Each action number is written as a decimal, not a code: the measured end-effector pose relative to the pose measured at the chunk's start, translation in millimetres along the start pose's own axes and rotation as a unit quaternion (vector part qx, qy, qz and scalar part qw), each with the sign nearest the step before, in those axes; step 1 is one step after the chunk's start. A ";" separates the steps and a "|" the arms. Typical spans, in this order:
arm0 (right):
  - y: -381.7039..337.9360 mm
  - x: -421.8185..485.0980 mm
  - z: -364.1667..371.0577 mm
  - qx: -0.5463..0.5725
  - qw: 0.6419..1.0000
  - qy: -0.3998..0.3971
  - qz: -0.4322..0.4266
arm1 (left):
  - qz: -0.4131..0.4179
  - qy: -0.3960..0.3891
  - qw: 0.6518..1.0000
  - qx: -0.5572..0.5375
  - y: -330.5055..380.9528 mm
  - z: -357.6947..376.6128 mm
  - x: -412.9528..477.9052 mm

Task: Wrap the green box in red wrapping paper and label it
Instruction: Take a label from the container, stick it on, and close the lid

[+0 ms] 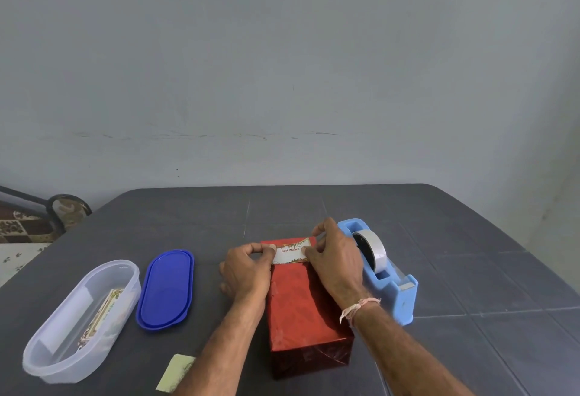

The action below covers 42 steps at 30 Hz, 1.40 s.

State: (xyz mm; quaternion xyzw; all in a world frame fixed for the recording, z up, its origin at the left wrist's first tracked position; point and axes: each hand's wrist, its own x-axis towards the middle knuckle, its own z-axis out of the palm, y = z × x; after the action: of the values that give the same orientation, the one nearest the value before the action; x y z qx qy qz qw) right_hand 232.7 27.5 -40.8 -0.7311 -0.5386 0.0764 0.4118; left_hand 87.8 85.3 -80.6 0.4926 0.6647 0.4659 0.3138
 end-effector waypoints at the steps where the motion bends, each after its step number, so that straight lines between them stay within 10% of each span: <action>1: 0.0 -0.3 0.2 0.001 1.000 0.000 -0.003 | 0.004 -0.002 1.000 0.001 0.5 -0.2 -1.0; 25: 9.8 0.7 5.6 0.032 0.999 0.011 0.015 | 0.111 -0.076 0.986 -0.103 -7.6 -2.1 -1.8; 42: 15.0 3.2 -5.3 0.007 1.000 -0.015 -0.009 | 0.014 -0.187 0.959 -0.211 -16.0 -16.5 -0.3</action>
State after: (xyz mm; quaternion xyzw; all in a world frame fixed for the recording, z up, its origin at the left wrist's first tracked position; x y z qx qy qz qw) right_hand 247.8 26.2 -46.6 -0.7223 -0.5504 0.0875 0.4094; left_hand 67.6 78.6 -89.4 0.5024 0.4738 0.4998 0.5228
